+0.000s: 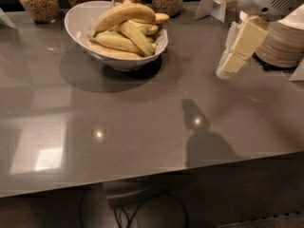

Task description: Pick banana from white bowl

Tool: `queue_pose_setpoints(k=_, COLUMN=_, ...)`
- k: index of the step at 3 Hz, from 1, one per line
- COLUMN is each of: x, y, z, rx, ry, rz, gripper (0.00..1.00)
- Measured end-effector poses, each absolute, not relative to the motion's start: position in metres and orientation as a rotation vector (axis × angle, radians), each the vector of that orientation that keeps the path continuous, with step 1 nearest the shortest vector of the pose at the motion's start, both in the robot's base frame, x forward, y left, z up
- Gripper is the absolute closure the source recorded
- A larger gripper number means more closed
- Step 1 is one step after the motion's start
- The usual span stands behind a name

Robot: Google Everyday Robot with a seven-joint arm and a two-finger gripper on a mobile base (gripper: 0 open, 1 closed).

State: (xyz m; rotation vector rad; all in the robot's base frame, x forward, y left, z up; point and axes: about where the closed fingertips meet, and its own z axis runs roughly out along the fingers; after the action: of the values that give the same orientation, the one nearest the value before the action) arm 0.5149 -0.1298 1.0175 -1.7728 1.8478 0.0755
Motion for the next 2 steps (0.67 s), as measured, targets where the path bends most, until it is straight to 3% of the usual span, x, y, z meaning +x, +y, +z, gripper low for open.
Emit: queue_pose_setpoints(k=2, x=0.5455, y=-0.0975, z=1.0222, rx=-1.796, ry=1.765, rz=0.144, gripper=0.00)
